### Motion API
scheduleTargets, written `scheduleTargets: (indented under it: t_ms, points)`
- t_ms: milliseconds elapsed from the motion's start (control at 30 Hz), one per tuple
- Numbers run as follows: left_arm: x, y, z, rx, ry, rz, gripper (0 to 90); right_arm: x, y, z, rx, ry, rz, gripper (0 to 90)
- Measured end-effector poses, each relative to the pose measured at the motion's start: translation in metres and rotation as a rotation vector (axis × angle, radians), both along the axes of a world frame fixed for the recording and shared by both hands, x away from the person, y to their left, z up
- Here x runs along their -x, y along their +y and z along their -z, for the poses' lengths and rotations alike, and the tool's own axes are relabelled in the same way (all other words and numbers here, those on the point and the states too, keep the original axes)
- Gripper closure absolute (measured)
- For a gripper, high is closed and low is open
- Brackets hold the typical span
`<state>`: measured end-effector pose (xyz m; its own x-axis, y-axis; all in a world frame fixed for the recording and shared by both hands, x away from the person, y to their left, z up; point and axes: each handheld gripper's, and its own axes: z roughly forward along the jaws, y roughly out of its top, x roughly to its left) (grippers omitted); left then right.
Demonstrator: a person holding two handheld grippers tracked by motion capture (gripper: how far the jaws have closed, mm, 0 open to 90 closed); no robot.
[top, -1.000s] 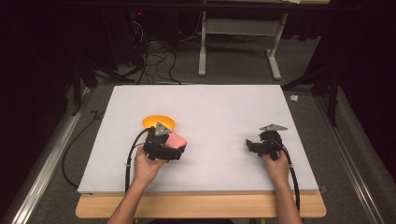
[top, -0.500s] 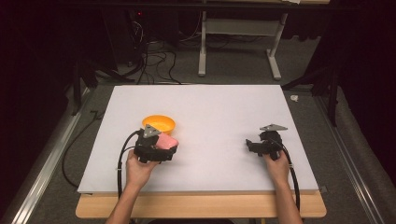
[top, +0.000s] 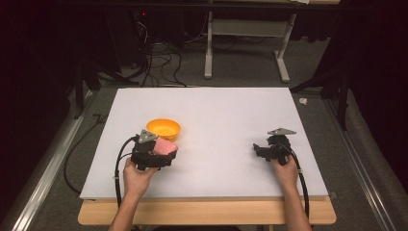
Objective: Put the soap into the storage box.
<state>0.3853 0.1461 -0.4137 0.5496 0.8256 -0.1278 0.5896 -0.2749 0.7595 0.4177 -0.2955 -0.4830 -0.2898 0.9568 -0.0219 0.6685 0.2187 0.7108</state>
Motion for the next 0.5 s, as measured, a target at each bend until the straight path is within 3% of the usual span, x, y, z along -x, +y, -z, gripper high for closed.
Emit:
scheduleTargets:
  t_ms: [500]
  points:
    - [-0.010, 0.014, -0.005, -0.008, -0.006, -0.082, 13.8, 0.000, 0.000, 0.000, 0.001, -0.003, -0.001, 18.4]
